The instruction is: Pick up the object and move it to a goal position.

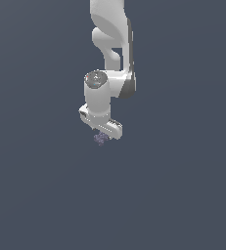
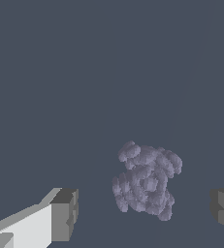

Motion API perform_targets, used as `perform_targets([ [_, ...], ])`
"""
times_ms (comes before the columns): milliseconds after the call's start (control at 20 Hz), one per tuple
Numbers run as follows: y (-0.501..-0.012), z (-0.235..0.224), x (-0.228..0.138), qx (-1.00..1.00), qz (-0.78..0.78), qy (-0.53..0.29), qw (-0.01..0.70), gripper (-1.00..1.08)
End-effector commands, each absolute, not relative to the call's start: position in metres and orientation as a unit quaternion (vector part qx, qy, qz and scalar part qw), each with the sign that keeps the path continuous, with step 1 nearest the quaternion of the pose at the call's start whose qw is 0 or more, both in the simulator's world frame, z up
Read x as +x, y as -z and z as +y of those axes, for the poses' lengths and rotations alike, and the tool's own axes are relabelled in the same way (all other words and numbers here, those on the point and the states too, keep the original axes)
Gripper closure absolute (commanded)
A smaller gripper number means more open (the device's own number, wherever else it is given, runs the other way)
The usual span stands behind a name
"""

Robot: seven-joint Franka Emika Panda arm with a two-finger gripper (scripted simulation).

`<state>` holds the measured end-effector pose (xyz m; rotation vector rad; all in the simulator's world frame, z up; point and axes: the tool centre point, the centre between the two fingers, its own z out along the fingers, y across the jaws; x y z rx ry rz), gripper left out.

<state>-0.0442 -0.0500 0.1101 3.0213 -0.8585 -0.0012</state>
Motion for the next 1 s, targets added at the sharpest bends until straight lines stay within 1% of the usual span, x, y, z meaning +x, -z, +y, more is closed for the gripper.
perform_targets([
  [0,-0.104,-0.052,-0.050,0.952,-0.305,0.000,0.000,-0.92],
  [450,-0.091,-0.058,-0.064,0.930,-0.367,0.000,0.000,-0.92],
  [950,-0.082,-0.058,-0.065,0.929,-0.371,0.000,0.000,-0.92],
])
